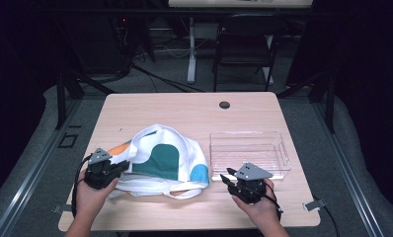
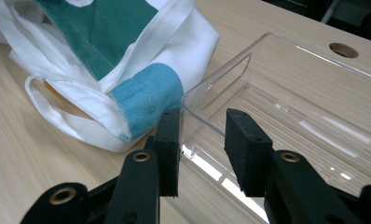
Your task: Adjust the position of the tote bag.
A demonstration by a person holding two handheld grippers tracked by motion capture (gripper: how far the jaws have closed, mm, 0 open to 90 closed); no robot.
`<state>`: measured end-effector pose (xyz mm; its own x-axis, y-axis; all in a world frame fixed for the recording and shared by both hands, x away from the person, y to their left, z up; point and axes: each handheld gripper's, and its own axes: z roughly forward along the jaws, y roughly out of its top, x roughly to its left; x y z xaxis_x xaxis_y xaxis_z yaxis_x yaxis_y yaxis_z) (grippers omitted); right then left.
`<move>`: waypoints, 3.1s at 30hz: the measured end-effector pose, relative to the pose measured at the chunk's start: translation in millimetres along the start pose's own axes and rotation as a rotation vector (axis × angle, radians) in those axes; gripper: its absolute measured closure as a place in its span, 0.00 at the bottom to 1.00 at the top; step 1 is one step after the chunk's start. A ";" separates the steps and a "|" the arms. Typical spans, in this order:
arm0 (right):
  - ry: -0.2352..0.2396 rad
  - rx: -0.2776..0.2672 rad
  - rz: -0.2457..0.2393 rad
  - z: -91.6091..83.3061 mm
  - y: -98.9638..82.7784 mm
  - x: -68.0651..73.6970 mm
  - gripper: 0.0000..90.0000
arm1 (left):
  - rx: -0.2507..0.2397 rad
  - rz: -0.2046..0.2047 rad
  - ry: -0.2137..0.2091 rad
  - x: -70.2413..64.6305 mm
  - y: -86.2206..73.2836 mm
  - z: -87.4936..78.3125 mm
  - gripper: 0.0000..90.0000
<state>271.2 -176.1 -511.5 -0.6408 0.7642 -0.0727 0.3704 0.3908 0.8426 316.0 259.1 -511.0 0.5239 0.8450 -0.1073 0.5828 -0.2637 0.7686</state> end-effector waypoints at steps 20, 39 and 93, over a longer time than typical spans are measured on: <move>0.054 0.060 -0.150 21.2 32.3 31.6 0.82 | -0.018 -0.014 -0.017 6.6 16.3 -10.2 0.98; 0.139 0.081 -0.311 59.9 69.7 73.4 0.88 | -0.045 -0.017 -0.011 9.1 20.2 -15.7 0.98; 0.114 0.142 -0.435 110.0 75.9 100.3 0.98 | -0.032 -0.027 -0.017 13.8 15.3 -10.7 0.97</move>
<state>309.1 -13.4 -513.6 -0.8240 0.4555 -0.3370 0.1342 0.7348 0.6649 325.5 271.7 -494.0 0.5188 0.8437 -0.1382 0.5765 -0.2258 0.7853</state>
